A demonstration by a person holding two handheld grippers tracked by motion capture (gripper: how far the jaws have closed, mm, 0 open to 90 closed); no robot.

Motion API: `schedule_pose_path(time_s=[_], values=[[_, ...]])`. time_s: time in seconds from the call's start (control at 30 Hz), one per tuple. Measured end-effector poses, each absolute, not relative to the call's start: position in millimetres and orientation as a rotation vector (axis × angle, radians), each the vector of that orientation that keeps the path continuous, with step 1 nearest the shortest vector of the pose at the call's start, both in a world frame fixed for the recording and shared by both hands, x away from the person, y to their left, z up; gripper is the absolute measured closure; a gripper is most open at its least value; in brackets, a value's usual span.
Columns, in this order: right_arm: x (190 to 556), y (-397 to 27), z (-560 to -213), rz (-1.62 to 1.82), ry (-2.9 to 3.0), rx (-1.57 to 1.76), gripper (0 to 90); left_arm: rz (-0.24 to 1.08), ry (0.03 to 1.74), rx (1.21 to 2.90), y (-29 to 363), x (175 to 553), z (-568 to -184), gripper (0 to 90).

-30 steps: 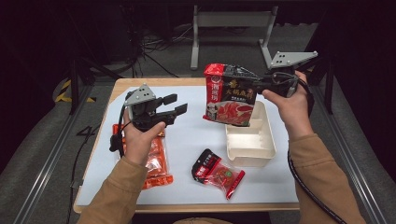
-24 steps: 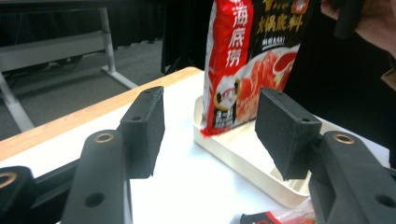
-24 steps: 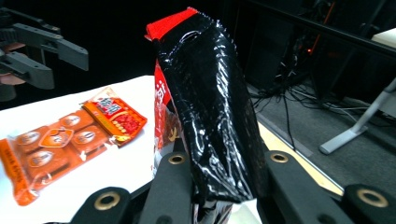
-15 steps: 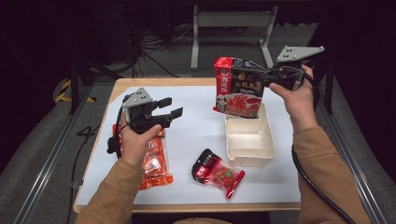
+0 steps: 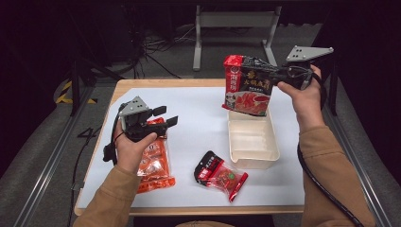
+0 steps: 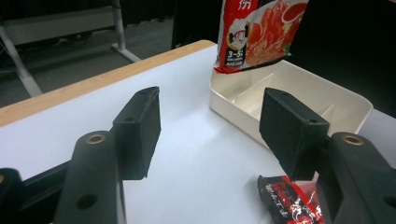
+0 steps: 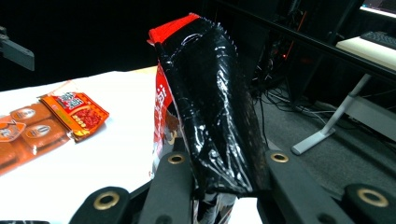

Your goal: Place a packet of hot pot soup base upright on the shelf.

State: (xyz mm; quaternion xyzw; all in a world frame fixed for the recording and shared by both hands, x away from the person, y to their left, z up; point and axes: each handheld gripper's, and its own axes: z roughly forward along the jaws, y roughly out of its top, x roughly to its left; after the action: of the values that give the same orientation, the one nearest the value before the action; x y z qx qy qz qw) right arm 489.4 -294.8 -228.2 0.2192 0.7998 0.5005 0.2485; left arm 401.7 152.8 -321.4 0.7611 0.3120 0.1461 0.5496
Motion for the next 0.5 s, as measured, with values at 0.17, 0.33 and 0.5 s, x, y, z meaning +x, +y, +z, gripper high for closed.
schedule_pose_path(time_s=[0.17,0.33,0.5], values=[[494.1,-296.7,-232.7,1.336,2.181,0.583,79.4,0.342,0.748,1.790,155.0,399.5,-325.3,39.1],[498.2,-300.5,-240.0,1.339,2.190,0.589,79.3,0.348,0.759,1.796,156.4,397.2,-330.0,38.6],[501.4,-304.8,-247.0,1.348,2.192,0.579,79.2,0.346,0.767,1.795,158.4,396.8,-332.3,38.4]])
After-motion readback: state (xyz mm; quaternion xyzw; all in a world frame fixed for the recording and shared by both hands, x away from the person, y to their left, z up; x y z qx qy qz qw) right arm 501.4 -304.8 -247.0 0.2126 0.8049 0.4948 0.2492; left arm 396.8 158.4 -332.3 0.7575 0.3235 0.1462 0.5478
